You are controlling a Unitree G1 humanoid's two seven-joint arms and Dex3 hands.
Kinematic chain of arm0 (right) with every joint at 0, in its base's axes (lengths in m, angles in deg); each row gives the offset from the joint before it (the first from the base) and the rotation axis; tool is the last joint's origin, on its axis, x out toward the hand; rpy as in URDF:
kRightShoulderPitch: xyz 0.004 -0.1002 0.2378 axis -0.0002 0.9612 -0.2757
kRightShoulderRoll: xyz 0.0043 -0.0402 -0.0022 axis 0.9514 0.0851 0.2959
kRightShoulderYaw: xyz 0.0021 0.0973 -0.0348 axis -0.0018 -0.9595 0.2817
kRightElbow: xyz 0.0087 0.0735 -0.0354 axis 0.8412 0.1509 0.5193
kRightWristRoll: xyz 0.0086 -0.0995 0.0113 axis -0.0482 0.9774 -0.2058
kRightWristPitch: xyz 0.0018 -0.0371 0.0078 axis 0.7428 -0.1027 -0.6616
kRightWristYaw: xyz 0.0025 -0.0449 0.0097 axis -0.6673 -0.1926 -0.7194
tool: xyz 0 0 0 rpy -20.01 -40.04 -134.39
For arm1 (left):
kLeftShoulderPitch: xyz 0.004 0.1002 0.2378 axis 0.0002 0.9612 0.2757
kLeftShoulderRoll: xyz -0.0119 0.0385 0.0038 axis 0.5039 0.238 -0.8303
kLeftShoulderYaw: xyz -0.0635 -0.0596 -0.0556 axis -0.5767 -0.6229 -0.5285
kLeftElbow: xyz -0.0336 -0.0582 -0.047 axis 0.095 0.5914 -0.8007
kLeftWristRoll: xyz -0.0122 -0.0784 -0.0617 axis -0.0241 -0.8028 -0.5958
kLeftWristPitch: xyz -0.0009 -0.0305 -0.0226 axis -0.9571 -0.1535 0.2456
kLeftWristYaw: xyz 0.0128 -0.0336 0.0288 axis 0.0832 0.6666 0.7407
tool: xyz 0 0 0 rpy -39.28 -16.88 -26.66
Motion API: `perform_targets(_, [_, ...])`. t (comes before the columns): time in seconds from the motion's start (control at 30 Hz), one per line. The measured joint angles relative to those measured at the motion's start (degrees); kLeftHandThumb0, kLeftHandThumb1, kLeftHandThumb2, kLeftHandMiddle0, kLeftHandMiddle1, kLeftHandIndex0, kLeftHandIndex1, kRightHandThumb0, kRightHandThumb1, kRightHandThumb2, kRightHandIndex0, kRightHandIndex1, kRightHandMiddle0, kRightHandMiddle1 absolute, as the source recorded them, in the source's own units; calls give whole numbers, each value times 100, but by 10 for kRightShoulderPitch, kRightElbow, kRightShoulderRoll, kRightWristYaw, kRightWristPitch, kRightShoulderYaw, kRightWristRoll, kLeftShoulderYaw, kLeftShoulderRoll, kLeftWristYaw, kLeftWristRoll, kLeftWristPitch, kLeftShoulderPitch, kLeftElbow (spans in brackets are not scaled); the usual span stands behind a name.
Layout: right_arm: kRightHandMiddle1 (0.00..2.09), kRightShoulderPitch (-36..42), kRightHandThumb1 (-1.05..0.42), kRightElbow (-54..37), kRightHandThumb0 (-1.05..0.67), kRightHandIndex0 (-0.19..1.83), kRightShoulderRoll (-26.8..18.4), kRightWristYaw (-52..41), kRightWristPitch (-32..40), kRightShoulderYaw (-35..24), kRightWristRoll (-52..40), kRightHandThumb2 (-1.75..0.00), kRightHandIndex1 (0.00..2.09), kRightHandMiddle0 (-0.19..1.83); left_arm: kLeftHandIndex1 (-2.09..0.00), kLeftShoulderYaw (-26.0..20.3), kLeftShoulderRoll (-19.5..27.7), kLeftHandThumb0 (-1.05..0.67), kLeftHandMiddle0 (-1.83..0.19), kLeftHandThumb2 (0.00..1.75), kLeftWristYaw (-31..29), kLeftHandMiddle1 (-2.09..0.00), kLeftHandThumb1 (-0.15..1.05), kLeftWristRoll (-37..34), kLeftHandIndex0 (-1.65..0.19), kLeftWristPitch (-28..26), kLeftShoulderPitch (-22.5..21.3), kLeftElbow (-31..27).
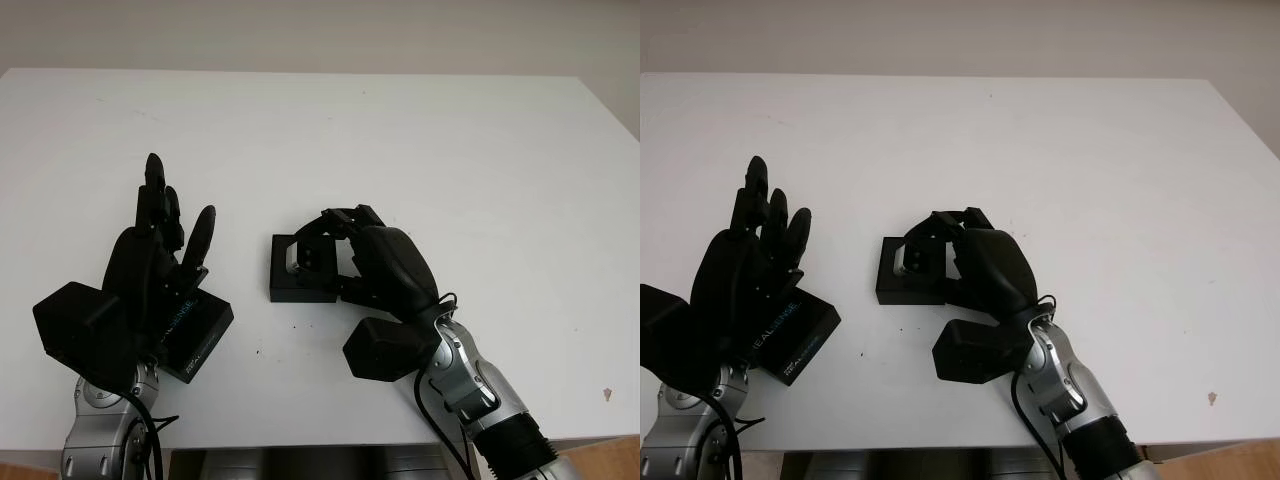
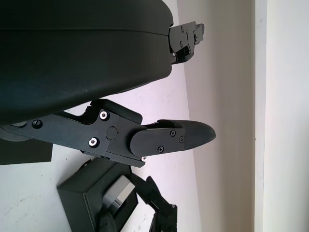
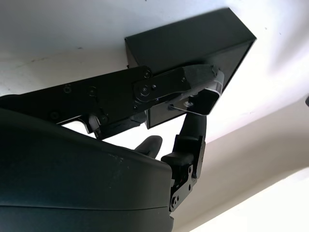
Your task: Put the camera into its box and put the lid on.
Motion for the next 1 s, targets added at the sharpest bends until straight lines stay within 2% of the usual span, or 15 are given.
perform_targets(0.2, [96, 0, -96, -14, -64, 19, -12, 10, 5, 13, 41, -6, 69, 38, 0, 0, 0, -52, 19, 44, 2, -3, 105, 0, 19, -1, 0, 0])
perform_targets(0.33, [117, -1, -98, -11, -57, 27, -21, 44, -1, 23, 71, -6, 76, 50, 0, 0, -1, -52, 19, 44, 2, -3, 105, 0, 19, -1, 0, -1])
perform_targets(0.37, [130, -1, -100, -9, -53, 28, -24, 57, -3, 27, 82, -6, 81, 51, 0, 0, -1, -52, 19, 45, 2, -3, 105, 0, 19, -1, 1, -1])
perform_targets(0.43, [141, -6, -102, -3, -50, 30, -32, 81, -10, 35, 102, -6, 88, 50, 0, 0, -1, -52, 19, 45, 1, -2, 105, -1, 19, -1, 1, -1])
perform_targets(0.57, [153, -15, -102, 12, -46, 26, -42, 115, -21, 43, 123, -5, 105, 46, 0, 0, -1, -52, 19, 44, 1, -2, 105, -1, 19, -1, 2, -1])
perform_targets(0.73, [156, -22, -98, 27, -43, 25, -49, 144, -30, 53, 136, -4, 114, 45, 0, 0, -1, -52, 19, 44, 1, -2, 105, -2, 19, -1, 2, -1])
perform_targets(1.0, [158, -33, -97, 58, -43, 22, -52, 165, -60, 57, 112, -5, 116, 45, 0, 0, -1, -53, 19, 44, 2, -3, 105, -2, 19, 0, 2, -1])
